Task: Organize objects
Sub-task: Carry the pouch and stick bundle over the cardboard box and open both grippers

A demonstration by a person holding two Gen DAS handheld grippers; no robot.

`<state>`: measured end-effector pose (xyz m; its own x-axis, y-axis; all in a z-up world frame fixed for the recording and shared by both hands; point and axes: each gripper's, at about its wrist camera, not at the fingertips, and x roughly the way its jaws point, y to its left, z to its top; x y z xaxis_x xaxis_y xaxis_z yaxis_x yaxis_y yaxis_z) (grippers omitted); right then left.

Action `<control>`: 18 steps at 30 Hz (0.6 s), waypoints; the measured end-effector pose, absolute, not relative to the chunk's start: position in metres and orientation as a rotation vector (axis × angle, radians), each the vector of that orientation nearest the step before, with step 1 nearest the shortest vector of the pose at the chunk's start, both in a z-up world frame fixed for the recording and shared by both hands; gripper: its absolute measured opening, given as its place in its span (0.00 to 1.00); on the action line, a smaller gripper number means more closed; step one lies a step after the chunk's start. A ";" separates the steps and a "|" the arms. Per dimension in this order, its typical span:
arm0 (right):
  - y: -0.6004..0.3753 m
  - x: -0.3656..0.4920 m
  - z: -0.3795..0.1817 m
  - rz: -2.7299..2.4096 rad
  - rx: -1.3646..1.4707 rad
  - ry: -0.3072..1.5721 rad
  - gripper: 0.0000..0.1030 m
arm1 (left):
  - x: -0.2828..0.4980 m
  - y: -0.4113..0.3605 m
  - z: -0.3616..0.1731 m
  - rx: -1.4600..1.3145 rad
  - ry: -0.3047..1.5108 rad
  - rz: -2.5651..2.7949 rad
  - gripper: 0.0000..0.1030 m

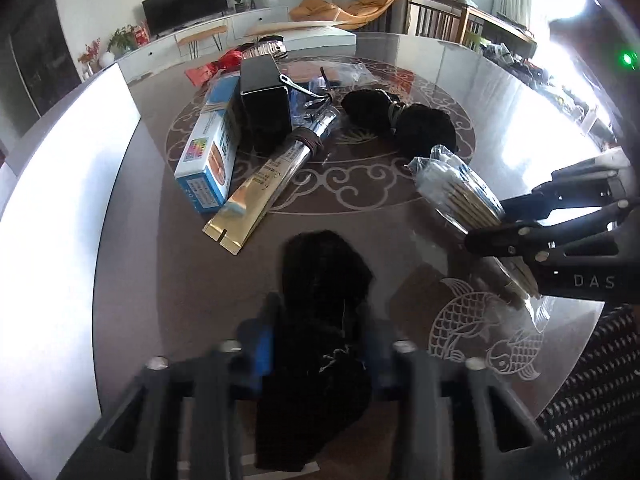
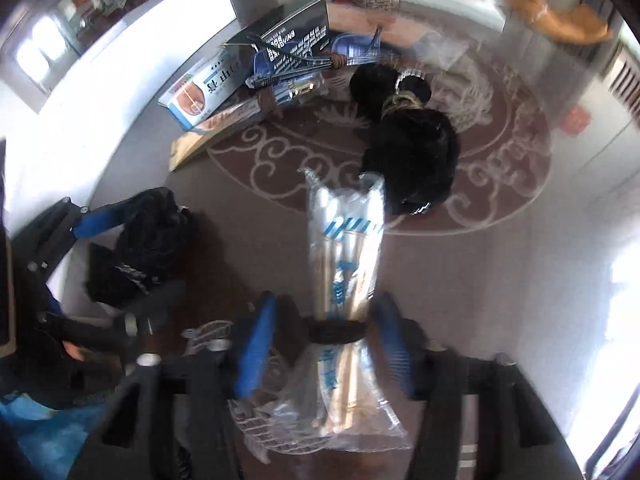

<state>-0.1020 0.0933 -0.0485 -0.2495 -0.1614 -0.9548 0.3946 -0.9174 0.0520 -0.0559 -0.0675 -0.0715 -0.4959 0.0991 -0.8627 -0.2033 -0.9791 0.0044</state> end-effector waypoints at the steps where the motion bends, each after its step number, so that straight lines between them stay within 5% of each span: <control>1: 0.095 -0.100 -0.043 -2.227 1.649 0.241 0.29 | -0.053 -0.075 -0.065 -1.466 0.092 2.586 0.32; 6: 0.061 -0.088 0.032 -2.199 1.458 0.097 0.29 | -0.020 -0.138 0.009 -1.304 -0.221 2.685 0.32; 10: -0.023 -0.081 0.086 -2.085 1.253 -0.014 0.29 | 0.002 -0.223 0.064 -1.232 -0.269 2.920 0.32; 15: -0.147 -0.070 0.128 -1.884 1.120 -0.100 0.30 | 0.004 -0.316 0.056 -1.453 -0.288 3.083 0.35; 16: -0.168 -0.067 0.128 -1.866 1.123 -0.101 0.36 | 0.003 -0.325 0.048 -1.534 -0.251 3.109 0.42; 17: -0.191 -0.070 0.122 -1.844 1.158 -0.088 0.47 | 0.002 -0.333 0.041 -1.609 -0.218 3.144 0.61; 18: -0.203 -0.072 0.115 -1.843 1.179 -0.068 0.71 | 0.002 -0.341 0.034 -1.674 -0.201 3.180 0.68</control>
<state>-0.0721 -0.2027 0.1154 -0.1213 -0.7128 -0.6908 0.6597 -0.5779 0.4804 0.0021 -0.3410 0.0343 -0.4869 -0.3412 -0.8040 0.4398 -0.8911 0.1118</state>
